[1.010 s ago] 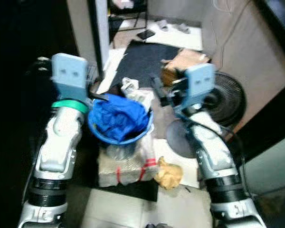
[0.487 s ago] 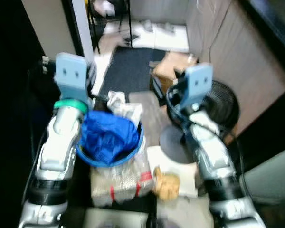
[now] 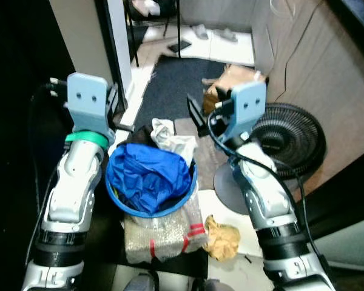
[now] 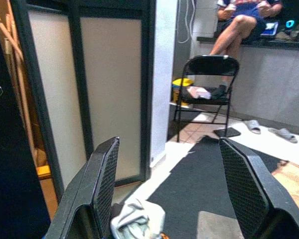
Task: Clothes washing
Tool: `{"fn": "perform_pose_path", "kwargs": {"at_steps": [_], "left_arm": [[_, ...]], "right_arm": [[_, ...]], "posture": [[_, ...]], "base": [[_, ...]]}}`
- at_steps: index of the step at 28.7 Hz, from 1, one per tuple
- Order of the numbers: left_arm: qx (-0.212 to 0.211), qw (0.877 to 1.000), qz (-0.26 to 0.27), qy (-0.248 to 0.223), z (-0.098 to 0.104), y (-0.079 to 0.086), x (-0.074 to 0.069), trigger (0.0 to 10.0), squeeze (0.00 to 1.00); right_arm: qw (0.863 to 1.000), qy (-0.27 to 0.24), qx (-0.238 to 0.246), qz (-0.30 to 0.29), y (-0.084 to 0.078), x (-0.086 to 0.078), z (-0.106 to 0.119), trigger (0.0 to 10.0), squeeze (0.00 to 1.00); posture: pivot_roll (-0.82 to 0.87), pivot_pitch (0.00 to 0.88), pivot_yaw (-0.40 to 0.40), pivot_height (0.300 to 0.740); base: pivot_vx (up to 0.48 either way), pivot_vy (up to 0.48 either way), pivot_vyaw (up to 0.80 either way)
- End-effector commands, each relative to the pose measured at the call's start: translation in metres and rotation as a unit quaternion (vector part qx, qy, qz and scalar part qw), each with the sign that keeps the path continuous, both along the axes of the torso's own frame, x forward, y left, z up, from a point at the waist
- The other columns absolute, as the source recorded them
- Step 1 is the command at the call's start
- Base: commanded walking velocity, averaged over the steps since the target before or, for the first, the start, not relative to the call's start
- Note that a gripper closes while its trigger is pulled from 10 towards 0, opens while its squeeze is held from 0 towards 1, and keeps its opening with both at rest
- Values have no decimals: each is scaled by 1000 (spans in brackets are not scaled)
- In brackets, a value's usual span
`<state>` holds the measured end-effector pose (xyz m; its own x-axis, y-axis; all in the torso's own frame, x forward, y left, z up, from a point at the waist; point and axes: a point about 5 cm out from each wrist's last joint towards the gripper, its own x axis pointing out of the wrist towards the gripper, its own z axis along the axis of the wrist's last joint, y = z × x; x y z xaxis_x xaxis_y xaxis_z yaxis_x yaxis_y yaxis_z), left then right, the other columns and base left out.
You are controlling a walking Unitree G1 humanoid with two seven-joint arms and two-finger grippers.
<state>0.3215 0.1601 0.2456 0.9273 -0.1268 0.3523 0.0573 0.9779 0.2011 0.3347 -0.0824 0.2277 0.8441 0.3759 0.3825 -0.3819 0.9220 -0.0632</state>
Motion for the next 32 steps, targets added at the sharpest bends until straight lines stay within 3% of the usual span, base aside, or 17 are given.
{"fn": "perform_pose_path", "kwargs": {"at_steps": [1, 7, 9, 14, 19, 32], "left_arm": [[12, 1000, -5, 5, -6, -2, -2, 10000, 0], [22, 999, -8, 29, -18, 0, -1, 10000, 0], [11, 997, -4, 74, -37, 10, 0, 10000, 0], [9, 994, 14, 110, -56, 20, 0, 10000, 0], [7, 993, 16, 114, -60, 20, -1, 10000, 0], [2, 995, 8, 100, -54, 14, 2, 10000, 0]], "right_arm": [[1000, 1, -5, 0, -1, -1, -3, 10000, 0], [1000, 9, -18, -1, -2, -1, -11, 10000, 0], [999, 36, -17, -36, -15, 7, -23, 10000, 0], [994, 66, -9, -82, -35, 14, -36, 10000, 0], [991, 79, 3, -103, -45, 14, -42, 10000, 0], [993, 70, 1, -97, -39, 15, -41, 10000, 0]], "posture": [[25, 75, 11, 740], [28, 77, 11, 740], [28, 81, 12, 740], [29, 89, 11, 740], [26, 92, 11, 730], [26, 81, 9, 670]], "base": [[0, 0, 0], [0, 0, 0], [0, 0, 0], [0, 0, 0], [0, 0, 0], [0, 0, 0]]}}
